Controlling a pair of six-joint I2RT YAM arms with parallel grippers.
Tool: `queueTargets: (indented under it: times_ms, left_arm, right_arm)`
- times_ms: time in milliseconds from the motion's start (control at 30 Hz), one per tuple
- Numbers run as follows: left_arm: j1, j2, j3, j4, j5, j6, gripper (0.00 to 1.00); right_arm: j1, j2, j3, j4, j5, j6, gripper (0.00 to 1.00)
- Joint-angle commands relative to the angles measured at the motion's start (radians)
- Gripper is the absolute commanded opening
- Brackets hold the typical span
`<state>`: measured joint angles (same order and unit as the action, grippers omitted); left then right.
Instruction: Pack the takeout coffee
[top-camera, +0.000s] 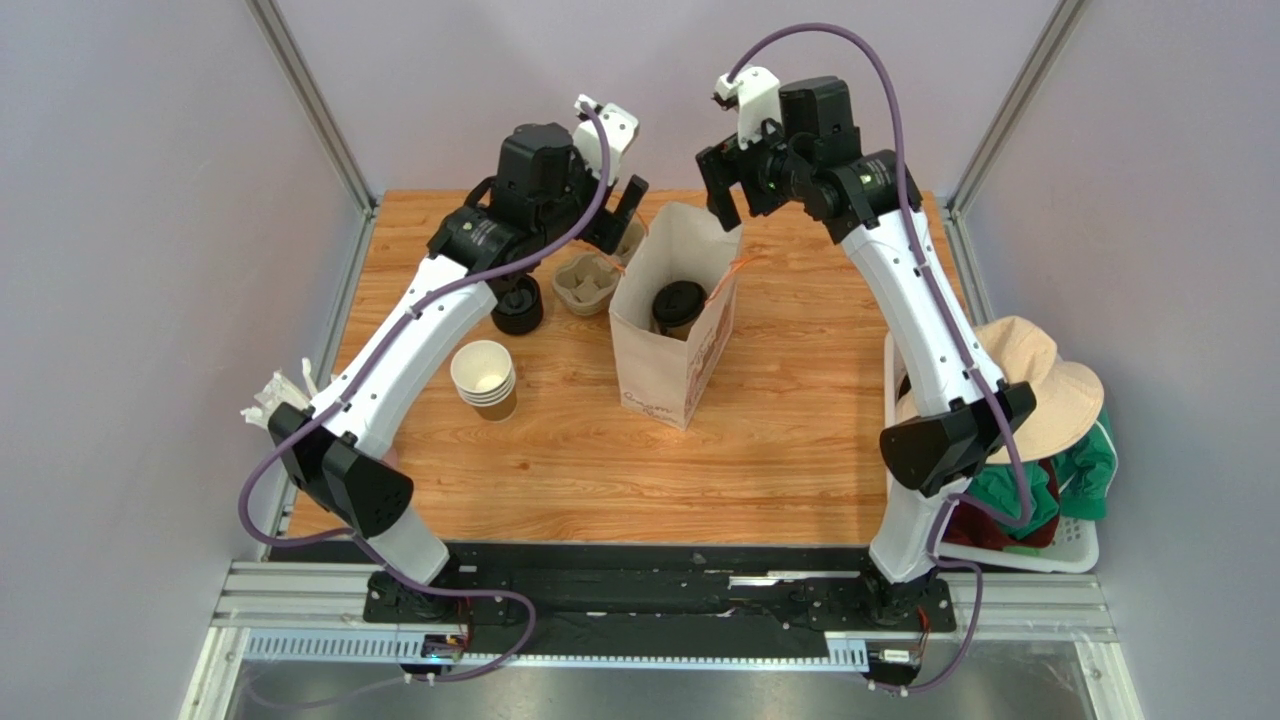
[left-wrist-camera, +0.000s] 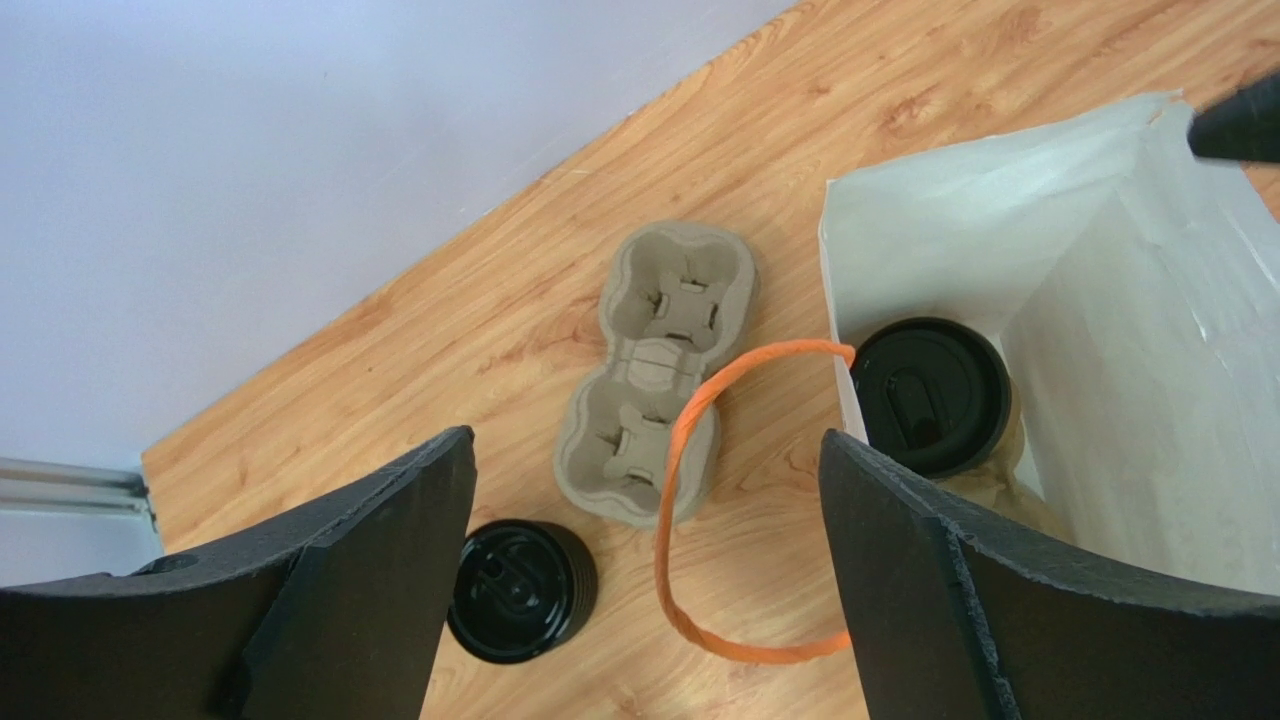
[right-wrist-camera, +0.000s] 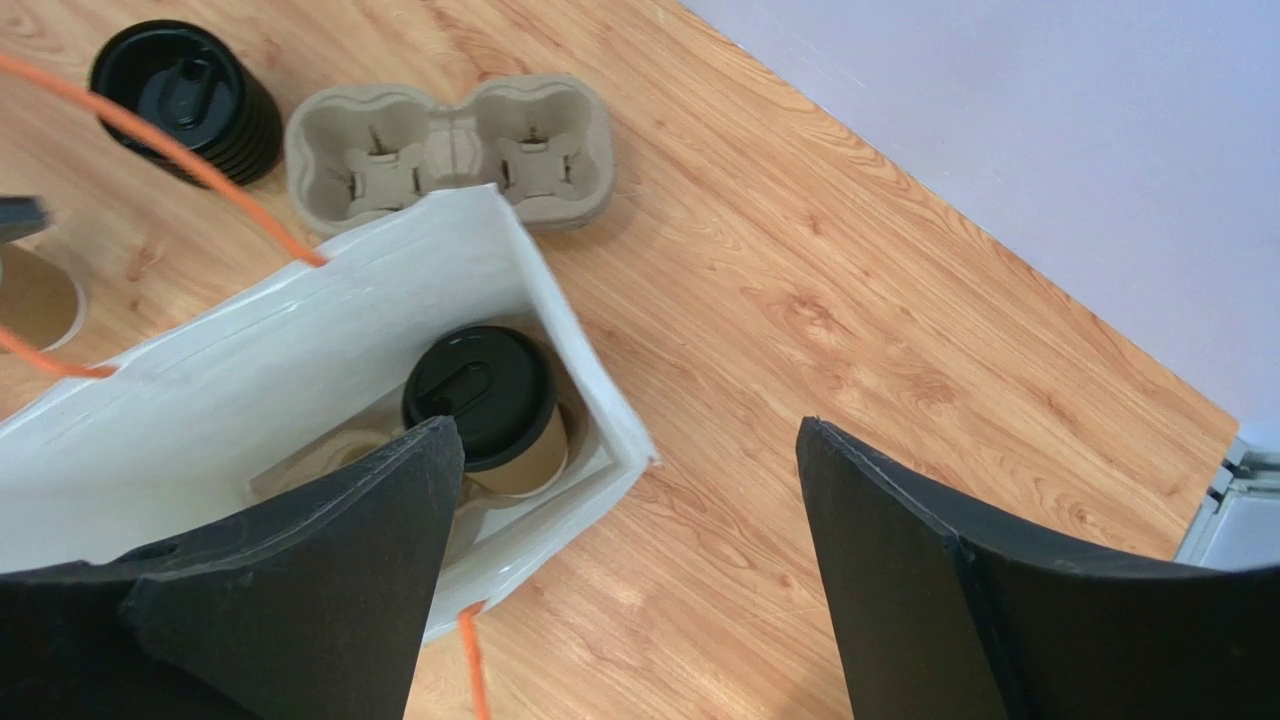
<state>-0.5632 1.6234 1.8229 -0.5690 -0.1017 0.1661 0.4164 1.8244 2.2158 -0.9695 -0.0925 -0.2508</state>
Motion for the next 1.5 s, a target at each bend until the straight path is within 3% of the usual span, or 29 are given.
queueTargets:
  times_ms: [0,133,400,533,733,867,967,1133,1200,1467]
  left_arm:
    - [-0.003,-0.088,0.071,-0.040,0.013,0.032,0.93]
    - [0.012,-0.132,0.075,-0.091,-0.001,0.055,0.94]
    - [0.146,-0.227,0.058,-0.178,-0.003,0.107,0.95]
    - [0.224,-0.292,-0.010,-0.213,0.003,0.130,0.95]
    - [0.419,-0.408,-0.187,-0.226,0.057,0.145,0.96]
    - [0.609,-0.482,-0.286,-0.221,0.096,0.154,0.96]
    - [0.689,-0.517,-0.326,-0.212,0.132,0.162,0.96]
    - [0.714,-0.543,-0.358,-0.210,0.116,0.177,0.96]
    - [0.718,-0.547,-0.367,-0.207,0.114,0.173,0.96]
    - [0.730,-0.546,-0.389,-0.195,0.117,0.154,0.96]
  right_arm:
    - [-0.031,0.058,0.051,0.034,0.001,0.024,0.87]
    - [-0.053,0.101,0.064,0.025,-0.050,0.025,0.82]
    - [-0.050,0.124,0.065,-0.021,-0.174,-0.010,0.77]
    - [-0.045,0.133,0.050,-0.028,-0.164,-0.015,0.65]
    - [-0.044,0.157,0.045,-0.028,-0.145,-0.008,0.45]
    - [-0.042,0.168,0.044,-0.018,-0.133,-0.008,0.41]
    - [-0.041,0.174,0.044,-0.011,-0.115,-0.005,0.35]
    - [-0.041,0.144,0.022,-0.015,-0.095,0.056,0.07]
    - [-0.034,0.121,0.005,-0.017,-0.051,0.085,0.02]
    - [-0.010,-0.002,-0.122,-0.026,0.143,0.231,0.00]
